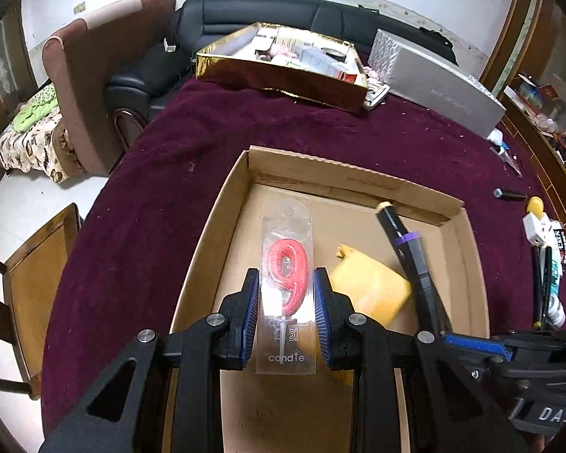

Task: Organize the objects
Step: 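Lower the candle package into the tray with the left gripper while the right gripper drops the marker there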

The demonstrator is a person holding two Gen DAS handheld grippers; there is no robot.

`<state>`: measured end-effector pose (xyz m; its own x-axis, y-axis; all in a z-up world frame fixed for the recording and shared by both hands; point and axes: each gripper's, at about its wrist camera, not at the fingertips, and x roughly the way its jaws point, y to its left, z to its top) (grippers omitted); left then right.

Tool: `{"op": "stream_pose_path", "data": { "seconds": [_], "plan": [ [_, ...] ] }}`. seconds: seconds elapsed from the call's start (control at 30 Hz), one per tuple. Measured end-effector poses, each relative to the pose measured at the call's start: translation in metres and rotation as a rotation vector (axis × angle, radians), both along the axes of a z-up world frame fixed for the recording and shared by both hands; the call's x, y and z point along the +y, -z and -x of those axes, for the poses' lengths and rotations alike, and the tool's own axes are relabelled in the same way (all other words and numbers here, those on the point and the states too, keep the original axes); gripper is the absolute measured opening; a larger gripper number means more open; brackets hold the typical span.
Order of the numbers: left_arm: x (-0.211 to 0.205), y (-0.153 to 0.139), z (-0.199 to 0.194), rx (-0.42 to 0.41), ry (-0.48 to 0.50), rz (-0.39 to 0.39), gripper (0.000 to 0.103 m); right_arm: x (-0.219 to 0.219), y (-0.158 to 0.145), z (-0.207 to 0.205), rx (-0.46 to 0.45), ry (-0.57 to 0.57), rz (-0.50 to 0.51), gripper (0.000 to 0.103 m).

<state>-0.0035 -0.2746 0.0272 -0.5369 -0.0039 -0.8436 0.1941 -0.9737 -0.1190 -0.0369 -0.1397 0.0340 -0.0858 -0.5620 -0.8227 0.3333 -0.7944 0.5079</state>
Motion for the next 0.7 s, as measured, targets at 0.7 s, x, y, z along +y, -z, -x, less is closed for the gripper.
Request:
{"op": "stream_pose_path", "data": {
  "seconds": [0.7],
  "plan": [
    [-0.022,-0.01,-0.01,0.003,-0.052,-0.09,0.052,0.001,-0.003,0.028,0.068,0.034,0.003,0.047]
  ]
}}
